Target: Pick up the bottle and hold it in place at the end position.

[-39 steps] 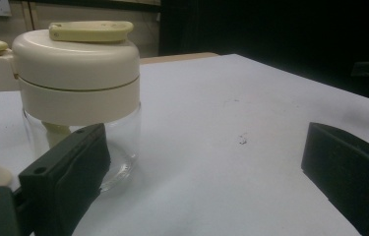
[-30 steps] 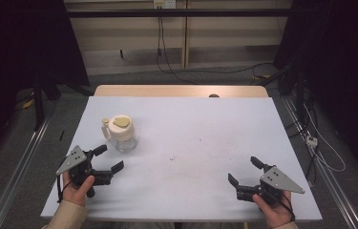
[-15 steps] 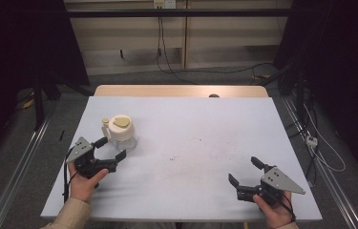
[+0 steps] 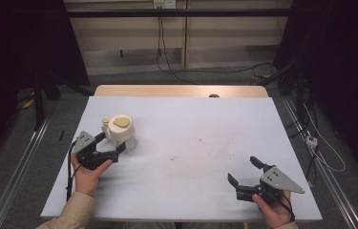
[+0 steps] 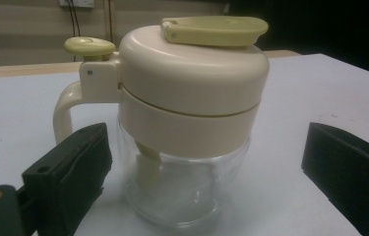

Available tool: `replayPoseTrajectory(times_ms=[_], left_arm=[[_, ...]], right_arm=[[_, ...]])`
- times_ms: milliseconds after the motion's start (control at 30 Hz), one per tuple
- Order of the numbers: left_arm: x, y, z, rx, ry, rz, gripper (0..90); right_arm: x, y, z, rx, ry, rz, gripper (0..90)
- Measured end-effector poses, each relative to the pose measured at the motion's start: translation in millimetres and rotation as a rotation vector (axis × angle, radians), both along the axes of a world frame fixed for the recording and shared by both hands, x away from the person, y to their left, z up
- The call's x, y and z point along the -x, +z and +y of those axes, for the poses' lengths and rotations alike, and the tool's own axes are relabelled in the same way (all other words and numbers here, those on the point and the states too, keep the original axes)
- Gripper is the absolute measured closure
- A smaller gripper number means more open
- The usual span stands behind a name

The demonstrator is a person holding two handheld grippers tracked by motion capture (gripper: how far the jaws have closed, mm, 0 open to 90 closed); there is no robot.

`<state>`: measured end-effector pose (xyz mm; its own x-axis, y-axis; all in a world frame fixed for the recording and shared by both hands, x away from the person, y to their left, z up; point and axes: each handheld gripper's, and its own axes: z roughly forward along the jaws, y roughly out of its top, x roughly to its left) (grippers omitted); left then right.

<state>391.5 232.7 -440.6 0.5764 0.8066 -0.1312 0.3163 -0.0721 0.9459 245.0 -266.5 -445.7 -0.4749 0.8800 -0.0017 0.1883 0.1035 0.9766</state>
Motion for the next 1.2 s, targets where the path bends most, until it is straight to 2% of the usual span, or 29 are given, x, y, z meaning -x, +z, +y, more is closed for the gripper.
replayPoseTrajectory(times_ms=[133, 400, 700, 1200], left_arm=[[-5.2, -0.4, -5.5, -0.003, 0.02, 0.009, 5.1], [-16.3, -3.9, -16.2, -0.036, 0.058, 0.015, 5.0], [-29.7, -7.0, -26.8, -0.03, 0.113, 0.018, 4.4], [-40.4, -9.9, -36.8, -0.052, 0.141, 0.015, 4.3]], right_arm=[[0.1, 0.0, 0.1, -0.001, 0.003, 0.0, 2.6], [0.0, 0.0, 0.7, -0.003, 0.01, 0.0, 2.7], [0.1, -0.1, 1.0, 0.001, 0.014, -0.003, 2.7], [-0.2, -0.2, 0.3, -0.004, 0.013, -0.003, 2.9]])
